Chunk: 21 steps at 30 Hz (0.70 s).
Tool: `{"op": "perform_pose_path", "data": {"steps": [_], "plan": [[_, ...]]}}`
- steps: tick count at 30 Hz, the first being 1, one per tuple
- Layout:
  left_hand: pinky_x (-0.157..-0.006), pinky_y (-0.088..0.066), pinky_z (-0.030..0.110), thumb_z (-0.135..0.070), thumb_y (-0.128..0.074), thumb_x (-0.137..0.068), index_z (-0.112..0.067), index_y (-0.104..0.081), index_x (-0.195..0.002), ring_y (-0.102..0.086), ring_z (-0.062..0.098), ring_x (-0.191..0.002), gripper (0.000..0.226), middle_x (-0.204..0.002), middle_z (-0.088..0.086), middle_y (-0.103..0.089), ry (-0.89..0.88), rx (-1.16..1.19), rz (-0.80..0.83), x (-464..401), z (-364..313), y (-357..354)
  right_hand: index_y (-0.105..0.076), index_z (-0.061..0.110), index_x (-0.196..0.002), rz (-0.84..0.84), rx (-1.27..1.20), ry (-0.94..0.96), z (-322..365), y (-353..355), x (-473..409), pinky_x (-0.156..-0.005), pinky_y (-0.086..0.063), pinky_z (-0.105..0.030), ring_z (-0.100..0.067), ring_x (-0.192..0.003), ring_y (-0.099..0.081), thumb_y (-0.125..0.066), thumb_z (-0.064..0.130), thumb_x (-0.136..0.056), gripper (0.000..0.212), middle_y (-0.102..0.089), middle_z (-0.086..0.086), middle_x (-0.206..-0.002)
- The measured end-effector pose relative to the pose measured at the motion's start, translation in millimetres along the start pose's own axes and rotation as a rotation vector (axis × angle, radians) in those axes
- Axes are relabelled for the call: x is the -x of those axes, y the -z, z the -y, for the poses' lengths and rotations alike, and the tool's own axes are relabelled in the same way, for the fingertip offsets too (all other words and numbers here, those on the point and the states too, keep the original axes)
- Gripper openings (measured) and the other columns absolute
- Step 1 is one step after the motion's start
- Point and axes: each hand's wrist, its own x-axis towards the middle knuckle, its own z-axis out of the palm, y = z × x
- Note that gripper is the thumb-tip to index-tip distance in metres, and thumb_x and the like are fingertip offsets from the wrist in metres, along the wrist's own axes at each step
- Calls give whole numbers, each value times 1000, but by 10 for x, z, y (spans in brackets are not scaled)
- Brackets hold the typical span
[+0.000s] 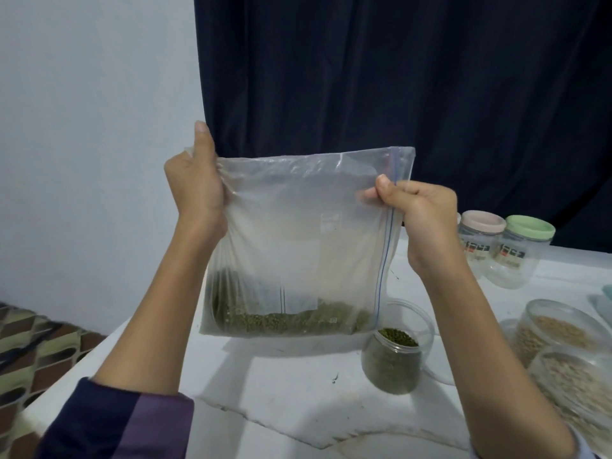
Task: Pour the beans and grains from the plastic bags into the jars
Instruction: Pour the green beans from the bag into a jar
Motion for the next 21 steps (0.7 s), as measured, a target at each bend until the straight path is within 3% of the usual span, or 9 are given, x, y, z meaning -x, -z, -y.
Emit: {"op": "perform_pose_path", "data": {"steps": [3,8,13,16,19,21], "plan": [[-43,-23,18,-35,-48,-98,-20,-21,-57,-22,5,-42,51,-43,-15,-23,-1,14,-15,-14,0,11,-74,12,-72,2,10,32,73,-7,-21,-100,-46,-33,-2,-83,-69,-65,17,-89,19,-75,5,-74],[-44,-23,18,-35,-49,-98,-21,-20,-57,-22,5,-43,52,-41,-15,-22,10,51,-2,-2,-26,-21,-75,10,-75,2,26,77,116,18,-78,-84,-47,-13,-2,-85,-69,-65,17,-89,18,-75,4,-79],[-43,-23,17,-35,-49,-98,-20,-20,-57,-21,5,-42,52,-41,-15,-22,15,55,8,24,-18,-76,-75,13,-74,20,48,46,69,110,-106,-90,-45,-18,-5,-91,-68,-66,19,-89,18,-76,2,-79],[-43,-23,18,-35,-49,-98,-20,-19,-57,-21,5,-42,52,-40,-15,-21,23,51,23,64,5,-123,-74,12,-72,18,50,55,19,116,-108,-82,-47,-12,-4,-82,-68,-65,16,-89,20,-74,5,-72],[-43,-22,18,-35,-48,-98,-21,-19,-57,-20,5,-42,52,-41,-15,-21,20,42,26,82,16,-140,-75,14,-72,8,52,47,-10,131,-102,-92,-48,-23,-7,-85,-69,-66,17,-88,19,-75,4,-73],[-43,-22,17,-35,-48,-98,-21,-19,-57,-20,5,-42,52,-41,-15,-21,19,42,32,79,20,-143,-74,15,-71,1,46,56,-8,151,-116,-88,-47,-18,-4,-83,-68,-65,16,-89,20,-74,7,-71]]}}
